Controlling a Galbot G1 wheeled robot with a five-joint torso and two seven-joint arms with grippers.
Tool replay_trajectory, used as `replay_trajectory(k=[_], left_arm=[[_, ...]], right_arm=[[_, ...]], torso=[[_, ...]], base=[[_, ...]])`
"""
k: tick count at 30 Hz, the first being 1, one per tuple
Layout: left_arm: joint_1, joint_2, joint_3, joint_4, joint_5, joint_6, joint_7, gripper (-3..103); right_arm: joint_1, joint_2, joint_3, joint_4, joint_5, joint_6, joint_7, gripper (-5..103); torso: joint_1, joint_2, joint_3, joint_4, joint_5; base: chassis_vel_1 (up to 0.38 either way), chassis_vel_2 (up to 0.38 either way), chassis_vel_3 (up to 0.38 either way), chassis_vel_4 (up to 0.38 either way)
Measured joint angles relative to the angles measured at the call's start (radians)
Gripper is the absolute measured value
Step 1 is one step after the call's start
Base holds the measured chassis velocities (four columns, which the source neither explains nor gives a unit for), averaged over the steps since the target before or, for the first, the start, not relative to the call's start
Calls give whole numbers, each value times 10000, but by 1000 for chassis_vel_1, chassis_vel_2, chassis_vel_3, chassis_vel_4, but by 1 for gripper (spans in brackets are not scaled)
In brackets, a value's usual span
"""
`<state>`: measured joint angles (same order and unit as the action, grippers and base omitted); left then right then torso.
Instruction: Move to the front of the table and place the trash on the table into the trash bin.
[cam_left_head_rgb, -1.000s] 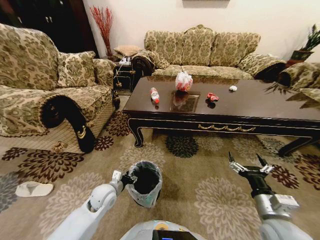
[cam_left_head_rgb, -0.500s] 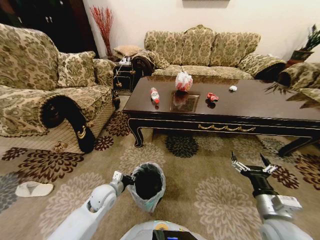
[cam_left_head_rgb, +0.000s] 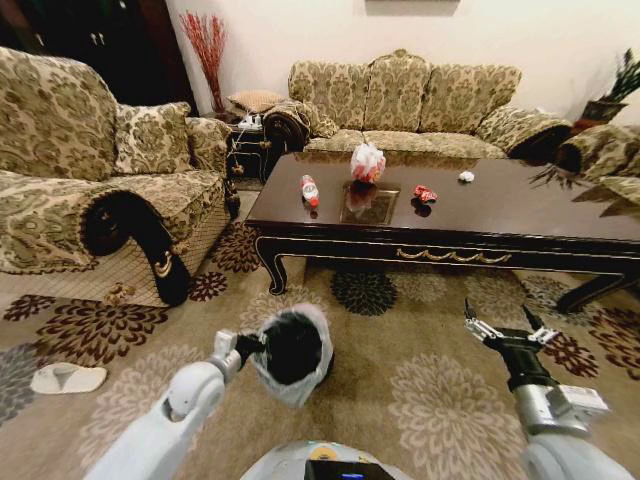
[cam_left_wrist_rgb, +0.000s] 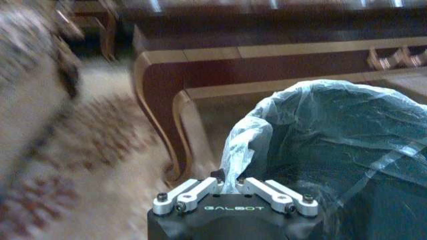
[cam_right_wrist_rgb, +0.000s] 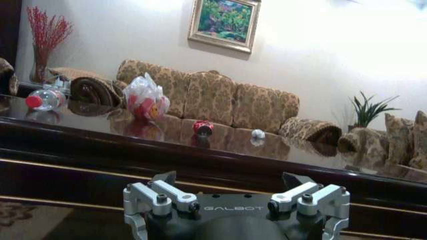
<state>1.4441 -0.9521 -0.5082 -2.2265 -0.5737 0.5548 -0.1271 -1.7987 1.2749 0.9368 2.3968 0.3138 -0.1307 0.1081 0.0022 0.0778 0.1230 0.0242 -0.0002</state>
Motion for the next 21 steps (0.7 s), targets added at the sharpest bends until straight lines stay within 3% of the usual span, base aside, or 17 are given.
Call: replay_trajectory(k=[2,5,10,12,21], left_arm=[[214,186,-529,-626,-283,8,-443,3],[476,392,-1141,-1240,-621,-44,-581,3],[514,419,-1338,-1472,-731,-203,-750,3],[489,403,-1377,-1608,-740,-110,-1108,3],[532,458,-1434,-1608,-701,118,-1206,3]], right_arm=[[76,-89,51,11,106,-90,37,100],[223,-173,68,-40,163,-114,99,100],[266,-155,45,-50,167,-115,100,100],[267,-122,32,-70,169,-108,68,100],[275,-121,55,-165,191,-66,36,100]], torso=[[0,0,-1,1,3],[0,0,0,2,3],[5,46,38,2,0],[27,183,150,1,0],[88,503,413,2,1]], base=[[0,0,0,0],[0,0,0,0],[0,0,0,0],[0,0,0,0],[0,0,0,0]])
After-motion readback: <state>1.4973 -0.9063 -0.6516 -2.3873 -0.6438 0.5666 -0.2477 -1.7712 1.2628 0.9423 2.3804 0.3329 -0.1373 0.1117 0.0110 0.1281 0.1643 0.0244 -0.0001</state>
